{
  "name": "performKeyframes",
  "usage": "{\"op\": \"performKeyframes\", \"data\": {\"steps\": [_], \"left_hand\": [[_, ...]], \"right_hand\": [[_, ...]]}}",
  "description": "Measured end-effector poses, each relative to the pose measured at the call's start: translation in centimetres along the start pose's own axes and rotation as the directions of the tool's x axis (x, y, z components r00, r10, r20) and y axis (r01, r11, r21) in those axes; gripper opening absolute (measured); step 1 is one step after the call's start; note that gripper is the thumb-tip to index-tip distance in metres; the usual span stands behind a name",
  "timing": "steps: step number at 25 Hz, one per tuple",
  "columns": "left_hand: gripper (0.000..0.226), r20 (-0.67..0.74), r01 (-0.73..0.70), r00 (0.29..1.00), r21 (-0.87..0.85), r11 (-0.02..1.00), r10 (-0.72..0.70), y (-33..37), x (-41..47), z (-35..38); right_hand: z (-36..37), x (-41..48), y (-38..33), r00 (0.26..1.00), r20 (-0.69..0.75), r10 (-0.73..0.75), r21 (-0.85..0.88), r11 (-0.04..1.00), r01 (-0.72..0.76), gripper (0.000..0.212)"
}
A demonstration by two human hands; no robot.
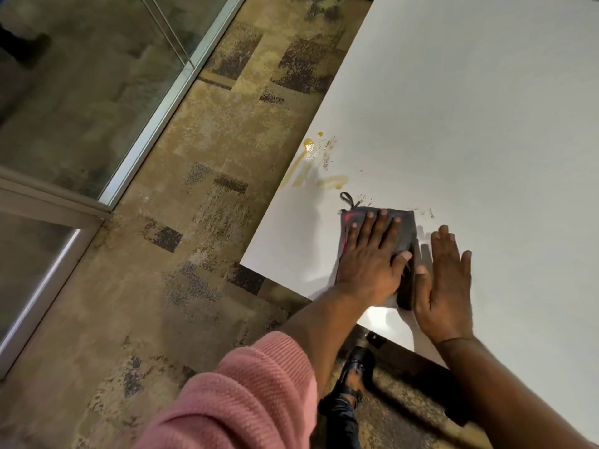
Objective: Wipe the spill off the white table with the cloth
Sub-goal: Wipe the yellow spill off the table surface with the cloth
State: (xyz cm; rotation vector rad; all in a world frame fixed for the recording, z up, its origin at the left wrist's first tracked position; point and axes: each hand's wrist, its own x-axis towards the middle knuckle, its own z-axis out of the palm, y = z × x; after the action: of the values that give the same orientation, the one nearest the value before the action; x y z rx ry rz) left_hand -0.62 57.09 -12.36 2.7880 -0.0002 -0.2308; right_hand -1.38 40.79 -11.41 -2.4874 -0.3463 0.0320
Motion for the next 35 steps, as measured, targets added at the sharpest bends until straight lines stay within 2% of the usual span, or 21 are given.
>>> {"op": "performKeyframes", "data": {"steps": [3,5,7,10,14,18,23,27,31,35], "left_hand": [[0.071,-0.077,0.112,0.99,-0.068,0.991,-0.117,-4.8,-2.7,-1.4],[0.073,-0.075,0.202,0.976,-0.004,0.979,-0.202,-9.0,-4.6,-1.8],[0.073,-0.059,0.226,0.973,0.076,0.971,-0.222,-12.1,-5.3,-2.0],[0.075,-0.041,0.193,0.981,0.11,0.975,-0.19,-13.8,-4.6,-1.5],[0.077,-0.044,0.192,0.981,0.118,0.974,-0.188,-13.8,-4.6,-1.3],[0.077,-0.034,0.217,0.976,0.153,0.964,-0.214,-13.6,-4.4,-1.6],[0.076,-0.107,0.204,0.976,0.133,0.97,-0.191,-13.8,-4.3,-0.8],[0.076,-0.12,0.195,0.976,0.119,0.974,-0.181,-13.9,-4.3,-0.5],[0.077,-0.056,0.204,0.979,0.141,0.969,-0.198,-13.7,-4.2,-1.0],[0.077,-0.028,0.208,0.978,0.121,0.97,-0.207,-13.7,-4.2,-1.6]], "right_hand": [[1.2,0.7,-2.2,0.998,0.066,-0.015,-0.074,0.997,0.02,0.066],[2.9,1.4,-4.5,0.992,0.125,-0.02,-0.144,0.989,0.038,0.067],[4.9,2.6,-6.6,0.985,0.17,0.024,-0.252,0.968,0.019,0.068],[7.2,3.4,-7.6,0.976,0.191,0.106,-0.402,0.916,-0.021,0.073],[6.7,1.5,-5.6,0.973,0.196,0.117,-0.44,0.898,-0.019,0.073],[4.9,1.5,-2.8,0.962,0.152,0.229,-0.438,0.888,-0.142,0.071],[5.0,6.0,-2.0,0.948,0.108,0.3,-0.436,0.871,-0.226,0.077],[6.8,9.9,-4.5,0.963,0.126,0.237,-0.399,0.901,-0.169,0.088],[9.5,9.8,-7.8,0.979,0.197,0.058,-0.39,0.921,0.024,0.074],[8.3,7.2,-5.6,0.968,0.244,-0.054,-0.402,0.903,0.152,0.071]]}}
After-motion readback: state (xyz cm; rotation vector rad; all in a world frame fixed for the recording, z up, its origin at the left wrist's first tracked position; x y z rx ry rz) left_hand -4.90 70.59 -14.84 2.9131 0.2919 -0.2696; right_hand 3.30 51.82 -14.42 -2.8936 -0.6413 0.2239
